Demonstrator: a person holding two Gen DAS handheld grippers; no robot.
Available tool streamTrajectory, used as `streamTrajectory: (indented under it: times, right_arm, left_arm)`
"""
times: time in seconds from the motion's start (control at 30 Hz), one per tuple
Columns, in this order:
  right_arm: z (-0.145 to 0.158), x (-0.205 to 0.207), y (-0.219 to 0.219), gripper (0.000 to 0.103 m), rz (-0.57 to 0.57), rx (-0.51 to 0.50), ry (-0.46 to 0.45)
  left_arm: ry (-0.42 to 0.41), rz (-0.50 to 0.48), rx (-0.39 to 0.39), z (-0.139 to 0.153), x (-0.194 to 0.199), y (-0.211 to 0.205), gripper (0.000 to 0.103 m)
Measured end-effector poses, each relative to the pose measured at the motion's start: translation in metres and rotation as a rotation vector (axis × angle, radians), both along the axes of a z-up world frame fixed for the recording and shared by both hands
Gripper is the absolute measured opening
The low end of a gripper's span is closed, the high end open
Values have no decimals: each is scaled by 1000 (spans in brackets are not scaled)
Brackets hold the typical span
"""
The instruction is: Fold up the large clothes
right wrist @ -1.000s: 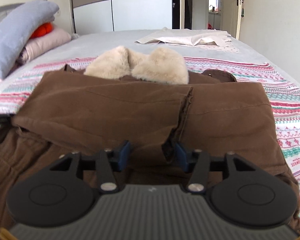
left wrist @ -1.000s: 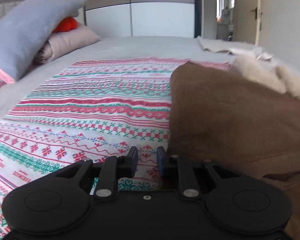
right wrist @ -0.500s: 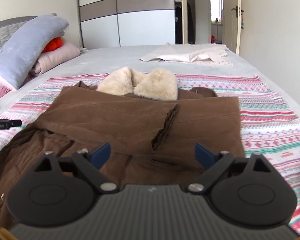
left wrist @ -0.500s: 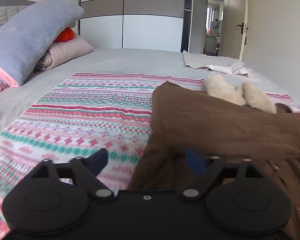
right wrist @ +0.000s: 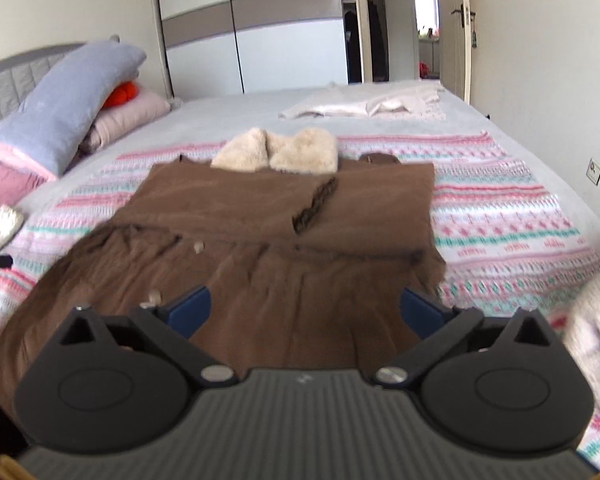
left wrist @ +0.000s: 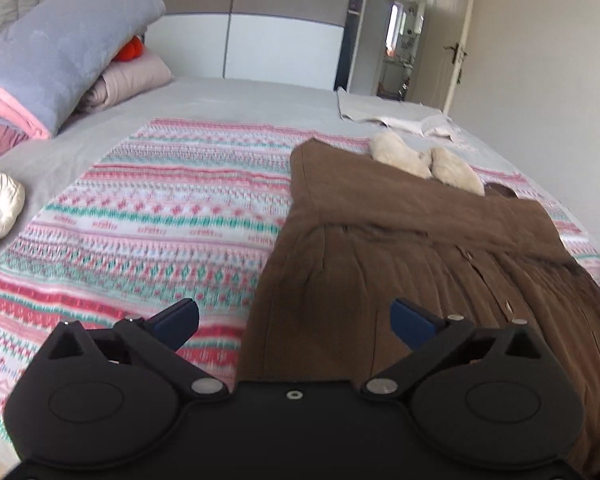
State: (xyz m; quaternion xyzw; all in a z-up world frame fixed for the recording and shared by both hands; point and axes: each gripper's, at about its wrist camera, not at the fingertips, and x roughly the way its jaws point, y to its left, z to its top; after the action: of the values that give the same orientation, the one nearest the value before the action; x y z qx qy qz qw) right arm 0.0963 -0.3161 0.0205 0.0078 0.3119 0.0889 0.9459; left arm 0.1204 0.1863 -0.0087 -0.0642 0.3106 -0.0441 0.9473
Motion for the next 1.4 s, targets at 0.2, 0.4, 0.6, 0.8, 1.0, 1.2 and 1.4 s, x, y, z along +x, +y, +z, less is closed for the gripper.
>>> streamTrajectory:
  times: [0.2, 0.4, 0.6, 0.8, 1.0, 1.2, 1.4]
  right_arm:
    - [-20, -26, -16, 103, 19, -61, 103]
    - [-43, -47, -46, 103, -34, -39, 166]
    - [-61, -50, -97, 103, -173, 216, 246]
    - [-80, -58, -141, 102, -243, 512, 324]
    - [-86, -61, -138, 98, -139, 531, 420]
    - [-88, -50, -116, 97, -65, 396, 487]
    - [-89, -52, -105, 96, -54, 328, 509]
  left_arm:
    - [65, -88, -65, -13, -13, 18, 103]
    - [239, -130, -301, -40, -7, 48, 103]
    - [327, -124, -439, -65, -9, 64, 103]
    - [401, -233, -523, -68, -15, 69, 103]
    - [533, -328, -511, -74, -31, 70, 103]
    - [641, -280, -454, -92, -37, 67, 102]
    - [656, -271, -471, -97, -41, 62, 96]
